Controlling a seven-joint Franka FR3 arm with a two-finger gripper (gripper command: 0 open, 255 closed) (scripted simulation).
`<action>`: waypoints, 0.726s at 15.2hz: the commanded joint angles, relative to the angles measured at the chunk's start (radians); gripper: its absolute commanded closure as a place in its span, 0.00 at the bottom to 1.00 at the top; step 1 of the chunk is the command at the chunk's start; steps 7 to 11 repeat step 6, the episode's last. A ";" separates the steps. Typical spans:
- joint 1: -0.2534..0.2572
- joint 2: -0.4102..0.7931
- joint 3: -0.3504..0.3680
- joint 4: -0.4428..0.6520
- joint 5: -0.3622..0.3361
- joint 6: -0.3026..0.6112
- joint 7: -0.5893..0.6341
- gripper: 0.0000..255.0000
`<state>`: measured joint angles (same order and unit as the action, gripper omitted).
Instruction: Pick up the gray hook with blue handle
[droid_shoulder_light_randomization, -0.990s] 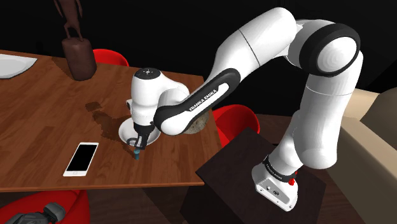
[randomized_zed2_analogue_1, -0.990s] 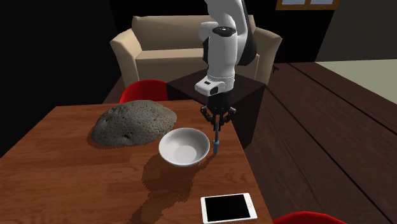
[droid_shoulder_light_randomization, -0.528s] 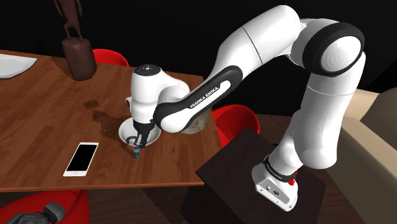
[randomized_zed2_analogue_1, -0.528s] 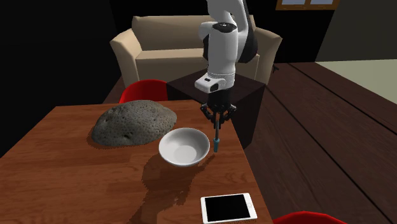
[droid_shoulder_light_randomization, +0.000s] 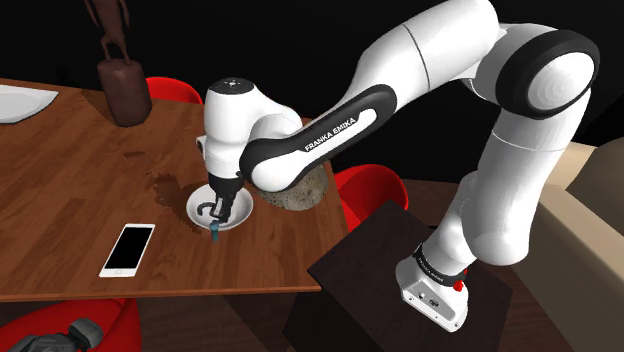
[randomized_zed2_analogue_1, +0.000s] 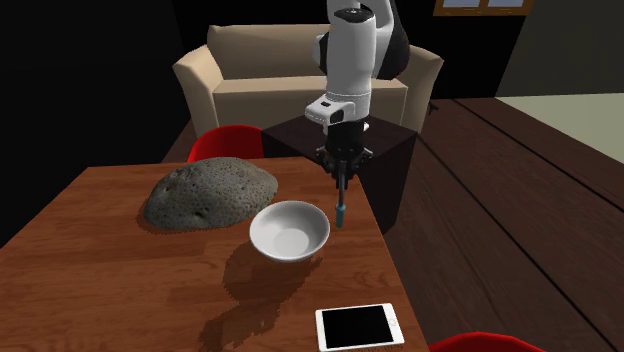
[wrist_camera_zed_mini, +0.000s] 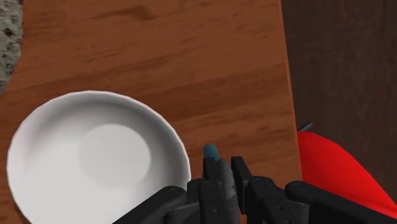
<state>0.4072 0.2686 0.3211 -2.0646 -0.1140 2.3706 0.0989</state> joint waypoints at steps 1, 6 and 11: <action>-0.001 -0.017 0.004 0.006 0.008 -0.023 -0.003 1.00; -0.004 -0.043 0.008 0.019 0.021 -0.059 -0.012 1.00; -0.004 -0.043 0.008 0.019 0.021 -0.059 -0.012 1.00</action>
